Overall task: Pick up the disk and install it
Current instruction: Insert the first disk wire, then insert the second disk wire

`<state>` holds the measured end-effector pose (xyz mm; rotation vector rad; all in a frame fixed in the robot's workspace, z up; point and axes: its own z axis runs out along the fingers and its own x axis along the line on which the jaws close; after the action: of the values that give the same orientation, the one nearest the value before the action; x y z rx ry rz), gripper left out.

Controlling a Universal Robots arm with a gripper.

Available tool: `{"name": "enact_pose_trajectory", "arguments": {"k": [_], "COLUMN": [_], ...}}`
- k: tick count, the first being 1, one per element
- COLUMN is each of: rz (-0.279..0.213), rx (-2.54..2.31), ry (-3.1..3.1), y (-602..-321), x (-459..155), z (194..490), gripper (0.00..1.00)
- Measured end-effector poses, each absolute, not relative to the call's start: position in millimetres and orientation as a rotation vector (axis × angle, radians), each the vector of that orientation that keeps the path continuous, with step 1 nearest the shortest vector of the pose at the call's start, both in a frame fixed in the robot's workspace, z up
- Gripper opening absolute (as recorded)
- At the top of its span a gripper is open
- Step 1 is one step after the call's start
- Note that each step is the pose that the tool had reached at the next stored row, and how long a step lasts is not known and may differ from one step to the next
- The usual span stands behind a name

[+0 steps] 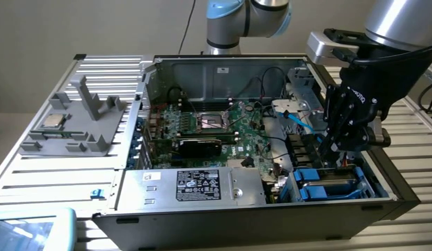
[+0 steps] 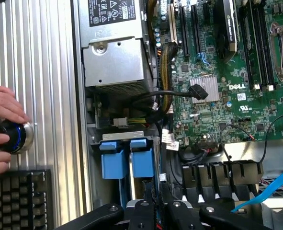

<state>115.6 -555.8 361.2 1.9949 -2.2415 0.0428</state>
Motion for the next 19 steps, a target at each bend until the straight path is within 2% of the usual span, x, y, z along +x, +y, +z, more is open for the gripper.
{"name": "enact_pose_trajectory", "arguments": {"k": [19], "rz": [0.070], "rx": [2.020], "ry": [-2.275], "y": [-564.4], "x": [110.0], "z": [358.2], "gripper": [0.15]}}
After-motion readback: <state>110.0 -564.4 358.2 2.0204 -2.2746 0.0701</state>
